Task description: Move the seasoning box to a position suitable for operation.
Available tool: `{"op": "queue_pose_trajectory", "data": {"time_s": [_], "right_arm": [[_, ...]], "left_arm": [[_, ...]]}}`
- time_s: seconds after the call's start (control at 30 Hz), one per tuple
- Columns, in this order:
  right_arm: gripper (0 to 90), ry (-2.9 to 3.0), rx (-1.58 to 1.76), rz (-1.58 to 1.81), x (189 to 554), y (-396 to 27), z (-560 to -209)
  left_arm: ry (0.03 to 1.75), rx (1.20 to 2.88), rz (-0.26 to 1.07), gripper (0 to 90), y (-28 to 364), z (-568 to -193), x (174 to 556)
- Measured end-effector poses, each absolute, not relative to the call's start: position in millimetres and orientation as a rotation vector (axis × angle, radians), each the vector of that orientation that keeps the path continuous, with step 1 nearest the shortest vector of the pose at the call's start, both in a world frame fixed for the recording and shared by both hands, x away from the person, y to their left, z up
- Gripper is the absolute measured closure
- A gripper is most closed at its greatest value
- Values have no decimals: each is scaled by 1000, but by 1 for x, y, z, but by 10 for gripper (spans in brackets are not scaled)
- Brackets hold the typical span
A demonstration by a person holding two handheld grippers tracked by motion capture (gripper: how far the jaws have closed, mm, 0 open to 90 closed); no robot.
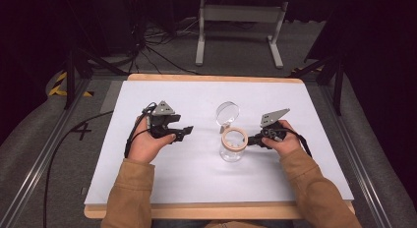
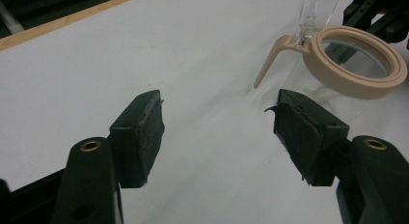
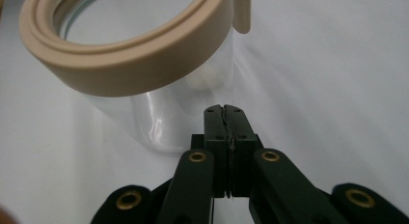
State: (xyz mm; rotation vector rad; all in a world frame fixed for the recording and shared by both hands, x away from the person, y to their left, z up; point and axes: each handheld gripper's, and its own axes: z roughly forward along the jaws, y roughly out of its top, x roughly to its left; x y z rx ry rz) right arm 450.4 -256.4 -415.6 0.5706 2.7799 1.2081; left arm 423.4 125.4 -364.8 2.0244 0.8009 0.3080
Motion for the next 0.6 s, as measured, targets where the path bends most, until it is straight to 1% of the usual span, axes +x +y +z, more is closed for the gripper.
{"op": "queue_pose_trajectory", "data": {"time_s": [0.17, 0.3, 0.37, 0.43, 0.47, 0.6], "right_arm": [[897, 2799, 537, 1179, 439, -252, -413], [896, 2819, 513, 1163, 432, -249, -411], [896, 2823, 512, 1160, 431, -248, -411], [896, 2830, 509, 1167, 429, -246, -412], [896, 2837, 497, 1164, 427, -246, -412], [896, 2846, 485, 1153, 425, -244, -412]], "left_arm": [[780, 2001, 272, 430, 121, -365, 428], [765, 1986, 223, 514, 119, -365, 430], [750, 1987, 219, 555, 119, -365, 431], [739, 1992, 176, 558, 117, -365, 431], [688, 1991, 133, 566, 114, -365, 432], [657, 2006, 117, 593, 110, -365, 433]]}}
